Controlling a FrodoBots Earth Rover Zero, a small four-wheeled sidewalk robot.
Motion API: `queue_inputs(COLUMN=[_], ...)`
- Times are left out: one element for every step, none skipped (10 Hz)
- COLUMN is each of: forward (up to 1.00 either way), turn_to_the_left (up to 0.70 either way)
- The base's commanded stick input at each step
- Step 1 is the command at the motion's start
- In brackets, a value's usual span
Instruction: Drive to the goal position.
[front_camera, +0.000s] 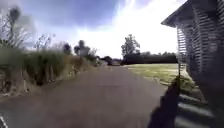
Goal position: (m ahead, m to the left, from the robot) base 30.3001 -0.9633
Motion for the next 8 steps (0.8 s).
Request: queue_inputs(forward=[0.85,0.85,0.85,0.85,0.85,0.85,0.85,0.85], turn_to_the_left=[0.00,0.00,0.00,0.00,-0.04,-0.13,-0.23,-0.34])
